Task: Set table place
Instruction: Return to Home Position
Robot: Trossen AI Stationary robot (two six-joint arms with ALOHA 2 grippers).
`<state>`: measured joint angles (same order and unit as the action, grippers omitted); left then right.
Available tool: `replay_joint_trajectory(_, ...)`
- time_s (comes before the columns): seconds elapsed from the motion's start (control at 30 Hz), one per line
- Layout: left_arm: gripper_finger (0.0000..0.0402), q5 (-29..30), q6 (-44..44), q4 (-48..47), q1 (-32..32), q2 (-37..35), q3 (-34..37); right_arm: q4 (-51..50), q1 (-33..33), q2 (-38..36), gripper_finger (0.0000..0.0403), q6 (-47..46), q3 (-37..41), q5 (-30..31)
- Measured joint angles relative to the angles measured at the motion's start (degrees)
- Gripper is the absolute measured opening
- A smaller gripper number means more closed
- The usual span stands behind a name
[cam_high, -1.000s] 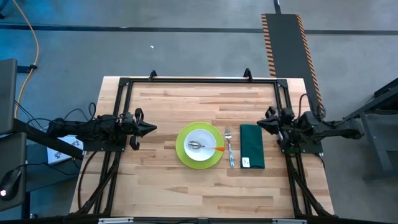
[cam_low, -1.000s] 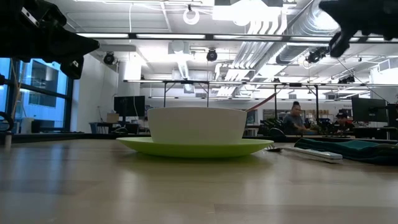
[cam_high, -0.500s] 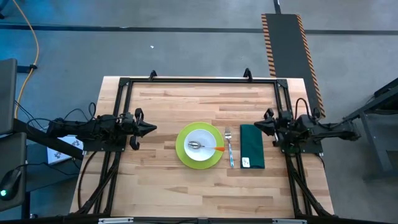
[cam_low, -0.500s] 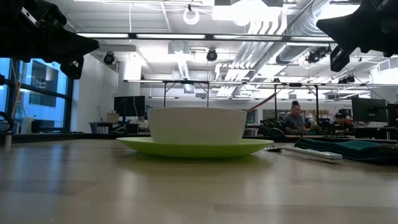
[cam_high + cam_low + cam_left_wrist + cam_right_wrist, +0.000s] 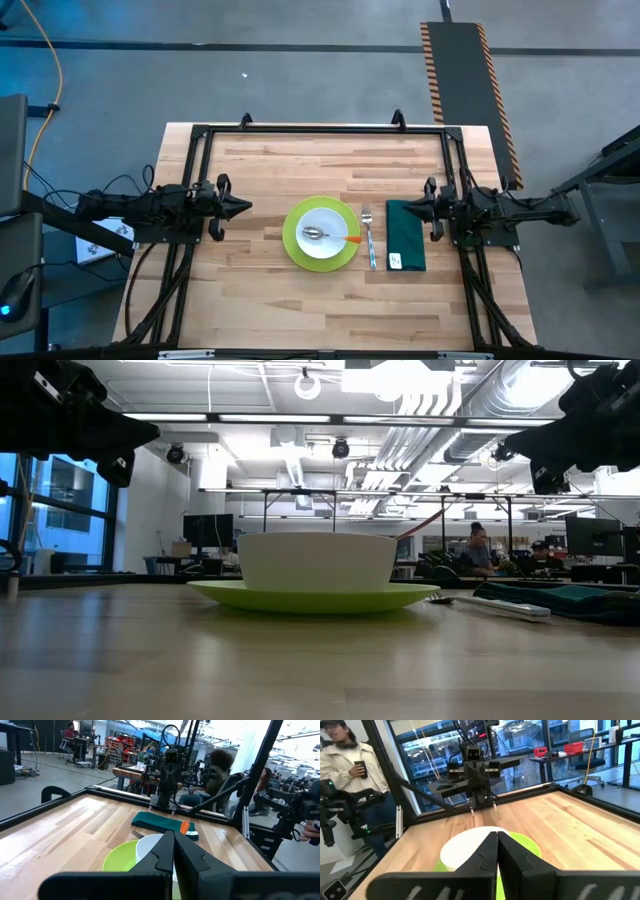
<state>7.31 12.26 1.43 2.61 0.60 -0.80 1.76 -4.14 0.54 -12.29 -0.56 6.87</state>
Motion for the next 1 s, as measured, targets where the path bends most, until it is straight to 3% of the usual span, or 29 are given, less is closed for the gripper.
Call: replay_joint_trajectory(1.0, 0.0001, 0.0, 0.0, 0.0, 0.0, 0.0, 0.0, -0.1, 0.0, 0.1, 0.0000, 0.4, 0.0, -0.3)
